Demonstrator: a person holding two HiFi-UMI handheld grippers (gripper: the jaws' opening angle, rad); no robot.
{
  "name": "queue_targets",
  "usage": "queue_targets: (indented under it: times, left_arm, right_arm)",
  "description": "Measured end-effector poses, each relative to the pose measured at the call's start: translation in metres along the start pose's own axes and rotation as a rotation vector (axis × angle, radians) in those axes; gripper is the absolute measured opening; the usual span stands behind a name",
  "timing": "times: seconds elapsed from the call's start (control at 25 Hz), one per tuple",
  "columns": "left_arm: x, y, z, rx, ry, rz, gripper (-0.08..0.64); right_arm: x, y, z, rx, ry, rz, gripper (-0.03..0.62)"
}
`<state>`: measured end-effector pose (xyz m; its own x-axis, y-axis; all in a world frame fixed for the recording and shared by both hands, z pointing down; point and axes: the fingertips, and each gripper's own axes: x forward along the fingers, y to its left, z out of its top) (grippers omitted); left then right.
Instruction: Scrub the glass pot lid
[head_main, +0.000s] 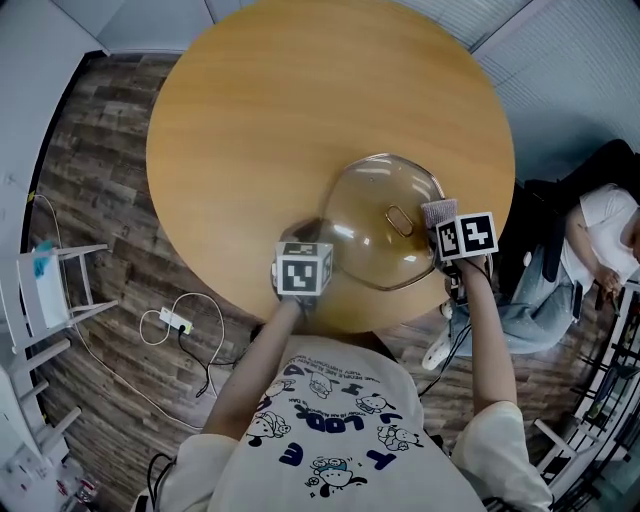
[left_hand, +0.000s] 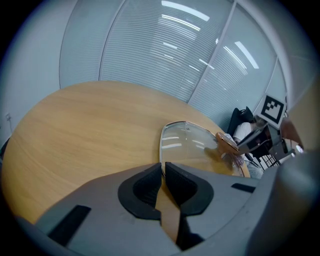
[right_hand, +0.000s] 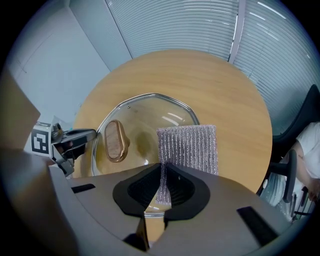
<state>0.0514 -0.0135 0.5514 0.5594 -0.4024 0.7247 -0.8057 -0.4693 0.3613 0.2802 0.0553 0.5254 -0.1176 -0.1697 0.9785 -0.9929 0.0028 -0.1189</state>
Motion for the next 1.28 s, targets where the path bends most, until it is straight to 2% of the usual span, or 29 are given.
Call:
queue_targets:
  times: [0.72, 1.28]
  left_arm:
    - [0.000, -0.001, 0.002, 0.014, -0.009, 0.020, 0.034]
    - [-0.002, 0.000, 0.003, 0.012, -0.021, 0.022, 0.034]
  right_arm:
    - [-0.003, 0.017, -0.050, -0.003, 0.023, 0.031, 0.044]
    - [-0.002, 0.055, -0.064, -0.050, 0.045, 0.077, 0.044]
